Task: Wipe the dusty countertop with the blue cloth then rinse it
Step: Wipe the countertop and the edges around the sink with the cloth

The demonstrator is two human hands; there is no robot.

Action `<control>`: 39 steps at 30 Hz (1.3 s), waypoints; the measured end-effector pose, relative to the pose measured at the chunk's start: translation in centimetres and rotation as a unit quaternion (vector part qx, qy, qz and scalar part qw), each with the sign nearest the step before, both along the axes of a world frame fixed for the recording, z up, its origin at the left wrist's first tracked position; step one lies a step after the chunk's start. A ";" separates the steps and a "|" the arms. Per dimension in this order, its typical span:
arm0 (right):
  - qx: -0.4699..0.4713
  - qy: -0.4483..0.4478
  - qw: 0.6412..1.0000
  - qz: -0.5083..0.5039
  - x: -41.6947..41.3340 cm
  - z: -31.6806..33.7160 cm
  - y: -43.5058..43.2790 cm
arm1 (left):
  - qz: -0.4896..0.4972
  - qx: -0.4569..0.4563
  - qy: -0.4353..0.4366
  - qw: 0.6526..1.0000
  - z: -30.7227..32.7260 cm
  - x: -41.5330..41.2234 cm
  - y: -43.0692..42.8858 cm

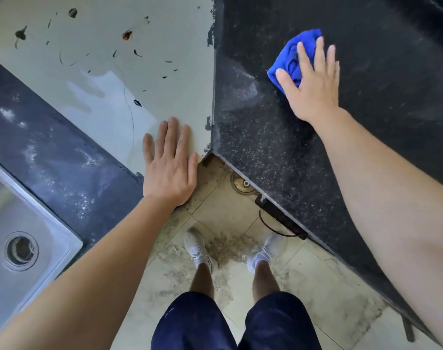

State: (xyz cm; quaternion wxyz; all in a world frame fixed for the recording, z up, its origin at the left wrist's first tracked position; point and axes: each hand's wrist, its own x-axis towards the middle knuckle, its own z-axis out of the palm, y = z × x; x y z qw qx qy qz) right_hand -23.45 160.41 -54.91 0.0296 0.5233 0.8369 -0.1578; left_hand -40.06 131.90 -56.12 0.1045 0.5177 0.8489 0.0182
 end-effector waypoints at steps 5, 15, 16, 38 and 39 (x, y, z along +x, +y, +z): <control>-0.003 0.041 0.985 0.166 -7.2 -0.2 -4.1 | -0.005 0.001 0.002 1.000 -0.1 -0.1 0.0; 0.020 0.038 0.933 0.358 6.9 -0.4 -6.3 | -0.005 -0.001 0.004 1.000 0.2 0.0 0.2; 0.024 0.032 0.949 0.311 6.3 -0.5 -4.1 | -0.004 -0.002 0.005 1.000 0.2 0.0 0.2; 0.028 0.027 0.957 0.287 6.1 -0.3 -3.2 | 0.000 -0.001 0.024 1.000 0.0 0.0 0.2; 0.019 0.023 0.974 0.224 5.2 -0.4 -1.4 | 0.001 -0.002 0.025 1.000 -0.1 0.0 0.1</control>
